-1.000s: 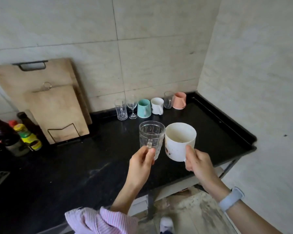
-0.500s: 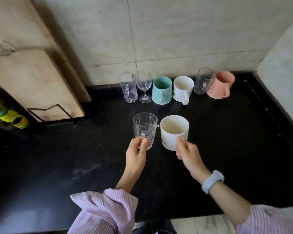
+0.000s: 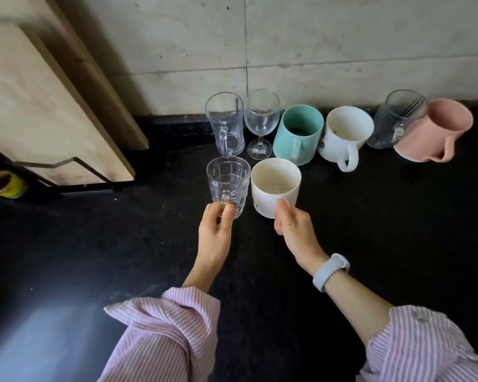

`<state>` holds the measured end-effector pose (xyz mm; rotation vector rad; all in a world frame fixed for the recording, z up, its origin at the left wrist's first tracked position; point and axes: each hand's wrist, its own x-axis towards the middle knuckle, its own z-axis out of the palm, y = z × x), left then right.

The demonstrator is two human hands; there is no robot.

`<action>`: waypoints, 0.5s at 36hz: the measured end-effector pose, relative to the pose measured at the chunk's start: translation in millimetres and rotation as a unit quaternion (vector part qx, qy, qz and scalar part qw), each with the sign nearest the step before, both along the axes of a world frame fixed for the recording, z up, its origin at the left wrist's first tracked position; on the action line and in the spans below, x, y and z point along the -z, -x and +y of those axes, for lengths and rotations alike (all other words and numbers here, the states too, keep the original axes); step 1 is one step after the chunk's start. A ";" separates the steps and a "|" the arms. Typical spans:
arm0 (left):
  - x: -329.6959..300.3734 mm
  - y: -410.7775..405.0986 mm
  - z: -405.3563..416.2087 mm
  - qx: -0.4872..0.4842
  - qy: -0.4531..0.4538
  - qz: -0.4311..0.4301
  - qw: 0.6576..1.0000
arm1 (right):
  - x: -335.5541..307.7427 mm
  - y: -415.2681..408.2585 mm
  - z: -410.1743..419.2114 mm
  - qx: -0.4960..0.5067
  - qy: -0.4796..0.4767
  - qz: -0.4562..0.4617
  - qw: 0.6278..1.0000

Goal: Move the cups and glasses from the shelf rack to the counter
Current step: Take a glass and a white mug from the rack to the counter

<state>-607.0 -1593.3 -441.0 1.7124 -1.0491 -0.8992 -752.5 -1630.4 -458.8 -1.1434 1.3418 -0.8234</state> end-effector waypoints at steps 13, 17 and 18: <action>18.1 -22.1 -21.7 0.074 -0.001 0.035 0.997 | 10.9 -23.7 -19.8 0.016 -0.030 0.000 0.999; 25.4 -24.4 -19.9 0.088 -0.009 0.047 0.995 | 15.3 -23.5 -23.2 0.010 -0.029 0.033 0.999; 26.5 -24.8 -19.7 0.091 -0.012 0.047 0.995 | 16.2 -23.4 -23.6 0.011 -0.028 0.040 0.999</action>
